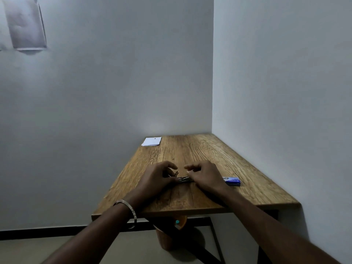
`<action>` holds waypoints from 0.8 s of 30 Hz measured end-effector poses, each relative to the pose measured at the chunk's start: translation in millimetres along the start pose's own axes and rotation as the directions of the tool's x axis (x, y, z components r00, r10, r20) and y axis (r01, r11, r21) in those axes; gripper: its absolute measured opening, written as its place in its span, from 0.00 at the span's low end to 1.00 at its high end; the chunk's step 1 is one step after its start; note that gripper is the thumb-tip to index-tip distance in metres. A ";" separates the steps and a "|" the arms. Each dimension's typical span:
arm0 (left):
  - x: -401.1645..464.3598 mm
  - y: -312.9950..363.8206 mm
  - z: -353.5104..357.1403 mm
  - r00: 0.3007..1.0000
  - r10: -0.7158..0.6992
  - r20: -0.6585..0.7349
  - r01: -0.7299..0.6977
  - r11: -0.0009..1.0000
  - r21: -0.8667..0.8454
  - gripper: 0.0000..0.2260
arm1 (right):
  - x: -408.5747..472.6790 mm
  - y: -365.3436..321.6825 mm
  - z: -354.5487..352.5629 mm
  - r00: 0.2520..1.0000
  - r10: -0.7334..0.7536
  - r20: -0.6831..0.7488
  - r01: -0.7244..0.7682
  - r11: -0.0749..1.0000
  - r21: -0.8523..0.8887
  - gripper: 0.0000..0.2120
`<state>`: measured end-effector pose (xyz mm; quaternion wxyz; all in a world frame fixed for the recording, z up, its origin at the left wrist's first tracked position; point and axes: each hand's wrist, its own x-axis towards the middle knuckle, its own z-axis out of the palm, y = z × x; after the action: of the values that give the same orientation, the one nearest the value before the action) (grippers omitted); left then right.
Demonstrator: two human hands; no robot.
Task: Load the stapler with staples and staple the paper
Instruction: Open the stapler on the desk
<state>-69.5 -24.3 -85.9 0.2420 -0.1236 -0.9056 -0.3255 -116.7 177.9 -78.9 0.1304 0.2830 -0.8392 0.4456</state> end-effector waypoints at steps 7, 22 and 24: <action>-1.2 2.8 -0.7 0.999 0.044 0.002 -0.044 0.995 0.093 0.17 | 1.2 -8.2 9.8 0.992 -0.076 0.096 0.075 0.997 0.016 0.11; -0.2 0.4 0.6 0.998 -0.030 0.046 0.025 0.994 0.110 0.10 | -3.7 15.3 -21.2 0.972 -0.137 0.189 0.178 0.960 -0.216 0.10; -0.1 -0.4 0.4 0.998 -0.033 0.058 0.027 0.993 0.111 0.11 | -1.0 15.7 -21.0 0.966 -0.134 0.219 0.182 0.959 -0.217 0.10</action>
<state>-69.7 -24.4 -86.4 0.2166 -0.1062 -0.9308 -0.2748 -125.8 202.4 -77.9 0.1127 0.3758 -0.8696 0.2998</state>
